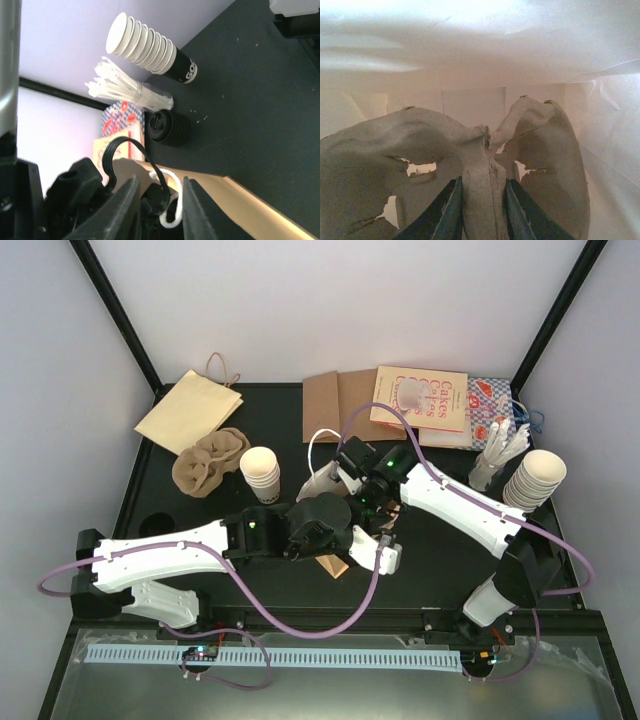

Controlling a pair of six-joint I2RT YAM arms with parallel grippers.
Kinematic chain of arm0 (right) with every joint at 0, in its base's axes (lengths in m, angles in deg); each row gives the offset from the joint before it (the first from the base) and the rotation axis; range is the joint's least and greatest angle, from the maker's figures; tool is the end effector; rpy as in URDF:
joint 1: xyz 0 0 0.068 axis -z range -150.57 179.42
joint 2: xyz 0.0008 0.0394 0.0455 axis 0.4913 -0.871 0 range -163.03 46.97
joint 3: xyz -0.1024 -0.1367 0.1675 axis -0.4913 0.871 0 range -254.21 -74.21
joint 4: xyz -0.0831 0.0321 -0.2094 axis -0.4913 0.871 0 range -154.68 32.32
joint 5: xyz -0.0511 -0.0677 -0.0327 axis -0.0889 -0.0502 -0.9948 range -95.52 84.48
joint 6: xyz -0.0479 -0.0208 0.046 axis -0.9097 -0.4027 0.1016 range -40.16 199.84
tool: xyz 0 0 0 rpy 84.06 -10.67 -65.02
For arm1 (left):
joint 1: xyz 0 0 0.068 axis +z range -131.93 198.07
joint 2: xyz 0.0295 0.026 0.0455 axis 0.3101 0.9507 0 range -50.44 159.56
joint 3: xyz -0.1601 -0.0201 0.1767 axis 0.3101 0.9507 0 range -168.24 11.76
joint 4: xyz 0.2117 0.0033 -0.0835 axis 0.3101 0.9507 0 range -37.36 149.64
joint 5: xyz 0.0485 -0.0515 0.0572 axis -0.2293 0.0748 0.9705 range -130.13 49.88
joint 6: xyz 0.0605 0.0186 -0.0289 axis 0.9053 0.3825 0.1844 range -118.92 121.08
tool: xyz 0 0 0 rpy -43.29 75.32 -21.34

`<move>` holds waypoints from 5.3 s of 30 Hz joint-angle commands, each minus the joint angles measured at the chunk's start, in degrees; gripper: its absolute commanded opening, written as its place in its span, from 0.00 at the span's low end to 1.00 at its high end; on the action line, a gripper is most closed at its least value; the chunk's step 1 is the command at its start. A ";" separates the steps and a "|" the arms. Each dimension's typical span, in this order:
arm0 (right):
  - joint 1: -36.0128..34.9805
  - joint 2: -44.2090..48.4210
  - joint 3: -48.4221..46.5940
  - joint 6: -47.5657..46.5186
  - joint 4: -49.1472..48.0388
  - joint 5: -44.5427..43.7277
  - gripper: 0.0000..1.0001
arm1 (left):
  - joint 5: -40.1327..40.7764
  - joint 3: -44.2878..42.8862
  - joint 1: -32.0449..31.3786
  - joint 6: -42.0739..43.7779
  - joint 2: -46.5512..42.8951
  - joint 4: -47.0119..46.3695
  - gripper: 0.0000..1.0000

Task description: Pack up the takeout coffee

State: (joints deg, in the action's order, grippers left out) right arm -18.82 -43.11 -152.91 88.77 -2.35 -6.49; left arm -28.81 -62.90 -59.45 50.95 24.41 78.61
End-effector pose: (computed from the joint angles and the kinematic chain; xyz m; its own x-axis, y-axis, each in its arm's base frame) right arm 0.1826 0.2032 0.2349 -0.7467 -0.6035 -0.2796 -0.6345 0.7724 0.0276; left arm 0.0724 -0.2759 0.3369 0.6414 0.5710 -0.5124 0.6655 -0.0818 0.7419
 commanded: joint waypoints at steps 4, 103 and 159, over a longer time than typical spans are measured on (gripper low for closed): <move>-0.32 -0.39 -0.12 0.35 0.00 -0.79 0.24 | 1.36 -1.14 0.25 -1.92 -0.80 -0.33 0.36; -0.35 7.18 12.25 4.76 -7.77 -4.11 0.24 | -24.52 -10.46 31.72 -58.57 6.10 24.92 0.55; -5.03 -2.85 19.29 8.92 -16.17 -9.35 0.33 | -28.75 -6.09 33.31 -63.15 4.82 19.82 0.02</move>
State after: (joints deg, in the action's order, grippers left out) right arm -23.76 -44.27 -135.31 98.21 -18.59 -16.76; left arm -53.67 -67.99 -26.01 -12.09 29.44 100.76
